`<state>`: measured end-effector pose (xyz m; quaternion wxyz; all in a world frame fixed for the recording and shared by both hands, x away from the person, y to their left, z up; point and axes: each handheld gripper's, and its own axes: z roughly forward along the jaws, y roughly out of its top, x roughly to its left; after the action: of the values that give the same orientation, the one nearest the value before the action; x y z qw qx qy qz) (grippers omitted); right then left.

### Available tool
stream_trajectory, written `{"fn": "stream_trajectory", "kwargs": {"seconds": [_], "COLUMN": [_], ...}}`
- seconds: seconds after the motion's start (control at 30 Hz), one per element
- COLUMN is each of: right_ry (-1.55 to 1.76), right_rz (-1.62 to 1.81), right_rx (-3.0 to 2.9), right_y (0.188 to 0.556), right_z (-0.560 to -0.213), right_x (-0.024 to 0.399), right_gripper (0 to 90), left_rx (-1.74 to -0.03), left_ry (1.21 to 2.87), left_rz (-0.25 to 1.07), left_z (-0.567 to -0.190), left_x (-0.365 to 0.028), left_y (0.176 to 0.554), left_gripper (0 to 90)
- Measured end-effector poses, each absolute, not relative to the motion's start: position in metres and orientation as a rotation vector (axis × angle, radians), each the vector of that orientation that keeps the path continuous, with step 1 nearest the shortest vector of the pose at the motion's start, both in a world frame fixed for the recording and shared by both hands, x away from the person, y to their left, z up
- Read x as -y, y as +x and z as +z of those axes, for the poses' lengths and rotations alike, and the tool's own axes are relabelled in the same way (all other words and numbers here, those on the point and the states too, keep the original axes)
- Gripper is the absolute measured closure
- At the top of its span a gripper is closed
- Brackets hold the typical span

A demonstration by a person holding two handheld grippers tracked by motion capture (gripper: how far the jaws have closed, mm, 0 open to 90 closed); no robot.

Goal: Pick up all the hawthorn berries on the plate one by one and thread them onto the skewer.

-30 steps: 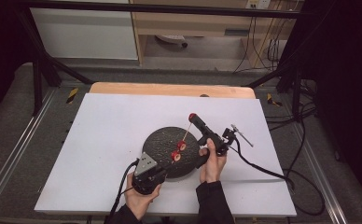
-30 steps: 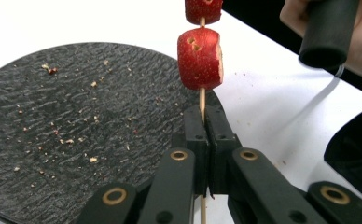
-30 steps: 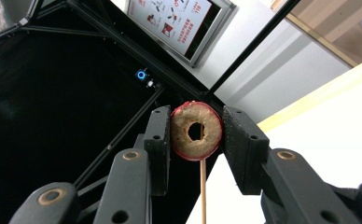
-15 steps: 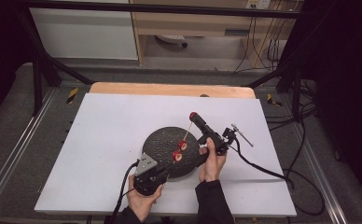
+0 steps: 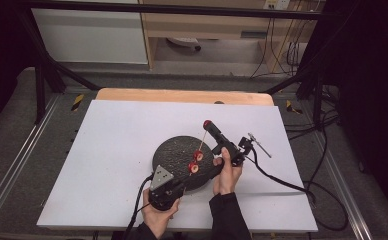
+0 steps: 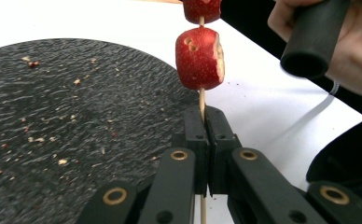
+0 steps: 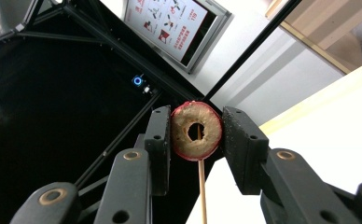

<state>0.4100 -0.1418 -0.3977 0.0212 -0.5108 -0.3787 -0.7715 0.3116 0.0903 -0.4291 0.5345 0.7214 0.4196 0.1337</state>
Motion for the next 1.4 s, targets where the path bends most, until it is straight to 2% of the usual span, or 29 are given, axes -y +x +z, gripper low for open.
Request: {"fn": "stream_trajectory", "kwargs": {"seconds": [0.9,1.13,1.4], "right_ry": [-1.568,-1.557,-1.561], "right_rz": [-2.316,-2.305,-2.292], "right_rx": [1.273,1.340,1.498], "right_y": [0.403,0.403,0.402], "right_z": [-0.410,-0.410,-0.404], "right_x": [0.134,0.135,0.141], "right_gripper": [64.2,63.4,43.3], "left_rx": [-1.008,-0.998,-0.998], "left_ry": [1.705,1.708,1.739], "left_rz": [0.306,0.268,0.264], "left_z": [-0.410,-0.413,-0.418], "left_x": [-0.085,-0.088,-0.106], "left_y": [0.339,0.340,0.341], "left_gripper": [88.8,88.8,88.8]}}
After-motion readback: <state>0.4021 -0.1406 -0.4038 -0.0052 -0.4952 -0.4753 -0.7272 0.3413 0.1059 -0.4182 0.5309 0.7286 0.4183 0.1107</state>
